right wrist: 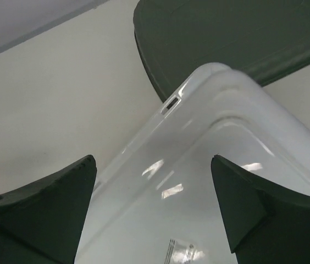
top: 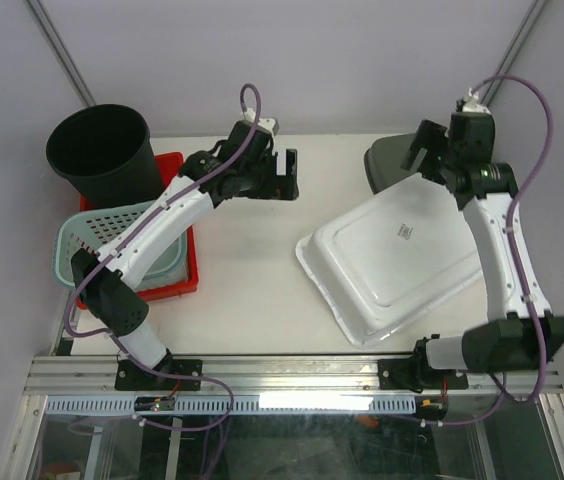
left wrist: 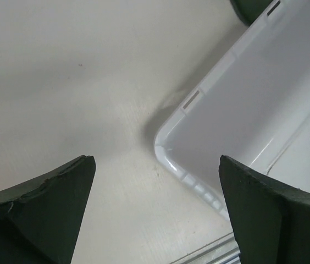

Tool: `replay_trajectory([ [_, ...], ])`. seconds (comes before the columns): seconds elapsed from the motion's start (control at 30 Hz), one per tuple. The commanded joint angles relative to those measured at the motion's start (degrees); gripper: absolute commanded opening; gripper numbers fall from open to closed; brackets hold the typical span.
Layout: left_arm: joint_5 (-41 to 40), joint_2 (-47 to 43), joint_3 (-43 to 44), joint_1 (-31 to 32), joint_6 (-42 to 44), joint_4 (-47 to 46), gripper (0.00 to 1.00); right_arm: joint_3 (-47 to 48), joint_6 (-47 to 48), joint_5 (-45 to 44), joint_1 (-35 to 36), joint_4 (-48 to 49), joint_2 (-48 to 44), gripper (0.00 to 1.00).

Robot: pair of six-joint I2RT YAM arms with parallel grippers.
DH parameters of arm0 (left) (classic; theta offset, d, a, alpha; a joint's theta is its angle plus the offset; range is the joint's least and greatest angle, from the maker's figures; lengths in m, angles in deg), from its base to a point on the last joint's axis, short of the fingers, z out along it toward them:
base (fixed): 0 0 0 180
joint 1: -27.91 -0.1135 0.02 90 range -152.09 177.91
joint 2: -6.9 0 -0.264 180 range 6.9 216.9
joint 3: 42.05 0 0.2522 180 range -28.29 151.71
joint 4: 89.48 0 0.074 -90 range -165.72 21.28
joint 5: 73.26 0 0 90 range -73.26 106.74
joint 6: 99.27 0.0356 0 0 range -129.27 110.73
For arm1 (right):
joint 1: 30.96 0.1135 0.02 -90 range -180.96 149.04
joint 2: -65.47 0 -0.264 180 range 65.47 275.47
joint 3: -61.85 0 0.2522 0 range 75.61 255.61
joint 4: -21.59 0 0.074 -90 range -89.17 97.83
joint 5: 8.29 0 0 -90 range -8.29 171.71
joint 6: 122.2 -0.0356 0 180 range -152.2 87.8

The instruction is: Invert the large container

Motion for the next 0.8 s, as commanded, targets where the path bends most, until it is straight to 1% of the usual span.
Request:
replay_trajectory([
  [0.0,-2.3,-6.4,-5.4,2.8,-1.3,-0.6,0.99,16.4,7.2,-8.9,1.4,-3.2,14.2,0.89],
  [0.07,2.3,-7.9,-7.8,4.3,-2.9,-0.6,0.99,22.9,8.9,-11.9,1.5,-7.1,20.2,0.9],
  [0.17,7.1,-8.7,-10.6,7.0,-3.4,-0.7,0.99,29.7,11.0,-15.2,1.4,-9.4,27.0,0.9],
  [0.3,8.9,-8.6,-13.7,10.4,-1.8,-0.8,0.99,36.3,13.9,-18.7,1.3,-12.0,34.9,0.9],
  [0.37,9.2,-8.6,-15.5,10.8,-1.5,-0.7,0.99,40.4,15.5,-20.8,1.2,-15.5,38.5,0.9],
  [0.43,9.8,-8.9,-17.1,10.8,-1.6,-0.8,0.99,41.6,15.9,-23.2,0.8,-19.6,40.7,0.9],
  [0.47,10.3,-8.9,-17.9,10.9,-1.4,-1.0,0.99,40.9,15.5,-23.5,0.2,-21.0,40.8,0.9],
  [0.53,9.7,-8.1,-19.6,10.9,-0.7,-2.1,0.99,36.0,15.2,-23.2,-1.1,-21.1,39.1,0.9],
  [0.6,9.1,-7.0,-20.7,10.8,-1.1,-3.2,0.99,29.6,14.3,-24.4,-2.4,-20.0,35.6,0.9],
  [0.77,13.7,-3.5,-20.9,10.9,-2.1,-8.2,0.99,15.8,11.6,-22.9,-6.1,-17.3,25.0,0.9],
])
